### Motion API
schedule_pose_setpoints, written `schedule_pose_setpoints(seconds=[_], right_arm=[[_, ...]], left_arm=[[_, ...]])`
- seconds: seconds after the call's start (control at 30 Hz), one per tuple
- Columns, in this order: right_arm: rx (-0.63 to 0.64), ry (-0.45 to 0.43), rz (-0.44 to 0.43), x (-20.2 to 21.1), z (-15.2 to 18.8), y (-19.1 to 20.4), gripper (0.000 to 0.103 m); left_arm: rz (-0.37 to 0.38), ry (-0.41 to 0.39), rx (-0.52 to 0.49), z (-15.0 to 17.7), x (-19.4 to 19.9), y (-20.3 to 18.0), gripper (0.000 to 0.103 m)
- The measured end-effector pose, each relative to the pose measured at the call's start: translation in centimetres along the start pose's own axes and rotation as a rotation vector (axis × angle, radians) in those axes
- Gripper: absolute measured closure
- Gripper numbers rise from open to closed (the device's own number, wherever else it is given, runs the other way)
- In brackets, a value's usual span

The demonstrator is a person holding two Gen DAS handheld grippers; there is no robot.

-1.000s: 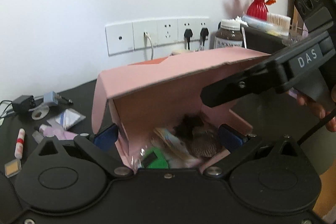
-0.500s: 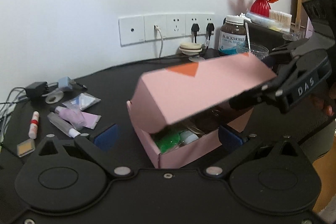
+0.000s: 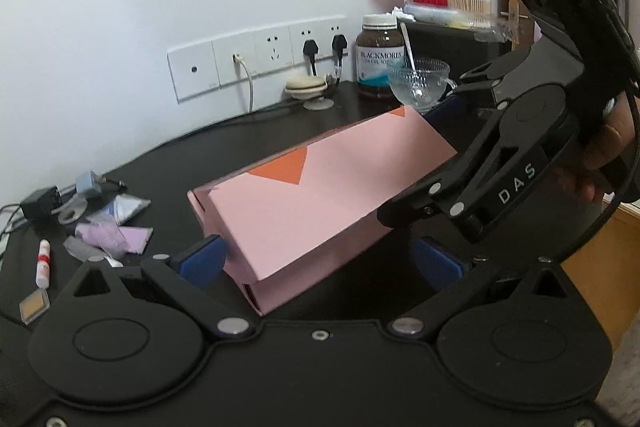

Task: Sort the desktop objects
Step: 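Press the lid flat onto the box with the right gripper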

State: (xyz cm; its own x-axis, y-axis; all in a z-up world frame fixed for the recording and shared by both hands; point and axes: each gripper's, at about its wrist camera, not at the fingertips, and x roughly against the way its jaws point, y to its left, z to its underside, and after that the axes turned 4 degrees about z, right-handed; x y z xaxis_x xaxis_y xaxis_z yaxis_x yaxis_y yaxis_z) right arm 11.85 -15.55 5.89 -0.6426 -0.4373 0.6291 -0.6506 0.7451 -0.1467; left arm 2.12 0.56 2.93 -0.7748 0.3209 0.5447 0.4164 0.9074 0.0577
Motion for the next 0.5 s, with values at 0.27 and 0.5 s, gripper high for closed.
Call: schedule_pose_setpoints(seconds=[0.27, 0.5], right_arm=[[0.004, 0.005, 0.025, -0.4, 1.2, 1.1, 0.001], [0.0, 0.008, 0.029, -0.7, 1.7, 1.4, 0.001]], left_arm=[[0.014, 0.024, -0.022, 0.9, -0.1, -0.4, 0.0], [0.026, 0.044, -0.027, 1.5, -0.5, -0.5, 0.0]])
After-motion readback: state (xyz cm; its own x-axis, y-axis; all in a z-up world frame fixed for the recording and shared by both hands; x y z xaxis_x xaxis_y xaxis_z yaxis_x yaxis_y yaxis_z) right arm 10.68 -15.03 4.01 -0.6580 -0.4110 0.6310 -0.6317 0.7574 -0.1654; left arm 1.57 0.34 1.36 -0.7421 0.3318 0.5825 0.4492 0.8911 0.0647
